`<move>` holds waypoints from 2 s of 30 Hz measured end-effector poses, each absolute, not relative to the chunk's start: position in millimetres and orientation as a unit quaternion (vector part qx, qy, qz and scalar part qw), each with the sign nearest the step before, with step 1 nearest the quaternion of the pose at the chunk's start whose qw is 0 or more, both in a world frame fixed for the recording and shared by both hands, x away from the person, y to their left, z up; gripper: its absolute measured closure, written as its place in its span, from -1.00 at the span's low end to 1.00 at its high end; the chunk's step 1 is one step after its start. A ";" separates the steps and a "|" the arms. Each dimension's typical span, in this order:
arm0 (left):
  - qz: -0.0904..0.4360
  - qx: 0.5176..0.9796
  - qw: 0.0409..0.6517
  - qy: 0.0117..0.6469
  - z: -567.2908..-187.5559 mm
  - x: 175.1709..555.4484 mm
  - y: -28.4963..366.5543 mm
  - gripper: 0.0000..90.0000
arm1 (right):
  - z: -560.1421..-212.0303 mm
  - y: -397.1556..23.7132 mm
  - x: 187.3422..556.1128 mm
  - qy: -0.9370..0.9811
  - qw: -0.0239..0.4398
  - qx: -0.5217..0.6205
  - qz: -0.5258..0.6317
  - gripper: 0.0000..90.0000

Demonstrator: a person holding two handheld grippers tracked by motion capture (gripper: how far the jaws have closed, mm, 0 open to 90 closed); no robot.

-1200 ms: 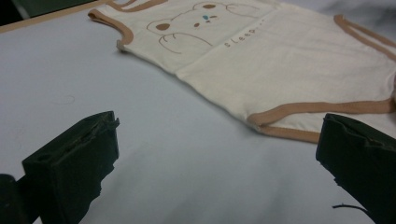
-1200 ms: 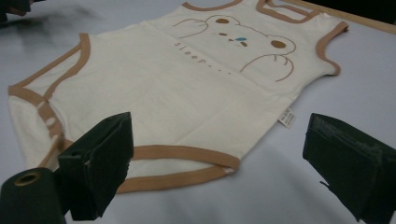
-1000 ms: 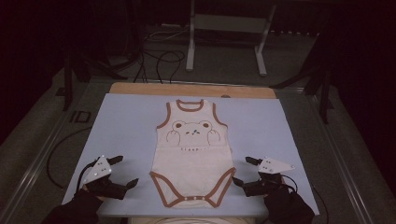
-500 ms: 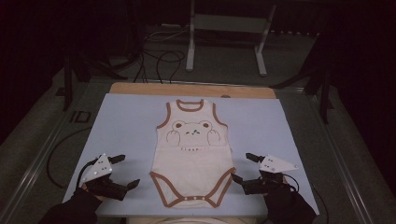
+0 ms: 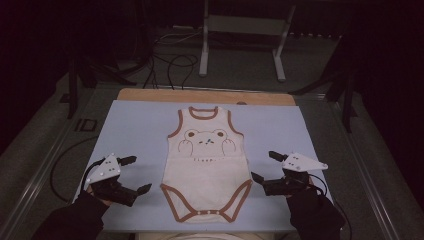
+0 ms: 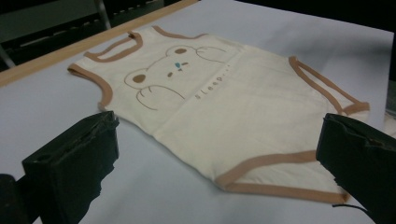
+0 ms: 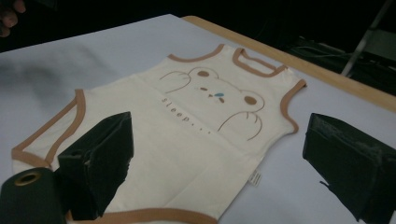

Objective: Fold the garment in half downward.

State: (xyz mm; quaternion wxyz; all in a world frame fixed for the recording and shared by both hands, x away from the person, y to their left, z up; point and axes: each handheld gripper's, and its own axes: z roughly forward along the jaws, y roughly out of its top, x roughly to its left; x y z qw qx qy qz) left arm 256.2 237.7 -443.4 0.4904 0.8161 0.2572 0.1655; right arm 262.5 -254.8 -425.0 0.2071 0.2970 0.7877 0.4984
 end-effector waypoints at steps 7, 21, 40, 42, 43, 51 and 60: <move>0.159 0.818 0.489 0.257 -435.8 275.1 233.0 -1.00 | -412.3 -251.1 272.6 0.786 0.218 0.292 0.499 -0.80; 0.143 0.823 0.486 0.257 -437.1 302.4 218.1 -1.00 | -411.4 -235.5 298.8 0.795 0.214 0.289 0.489 -0.80; 0.131 0.833 0.466 0.267 -449.4 325.3 209.1 -1.00 | -433.7 -216.7 331.8 0.807 0.197 0.297 0.470 -0.80; 0.131 0.834 0.463 0.269 -450.9 327.0 207.5 -1.00 | -436.5 -215.8 335.4 0.809 0.197 0.297 0.466 -0.80; 0.131 0.834 0.463 0.269 -450.9 327.0 207.5 -1.00 | -436.5 -215.8 335.4 0.809 0.197 0.297 0.466 -0.80; 0.124 0.840 0.456 0.267 -459.5 334.2 200.4 -1.00 | -454.2 -213.2 347.6 0.811 0.185 0.314 0.457 -0.80; 0.116 0.849 0.436 0.274 -474.6 345.5 190.4 -1.00 | -468.4 -214.1 358.4 0.815 0.181 0.328 0.442 -0.80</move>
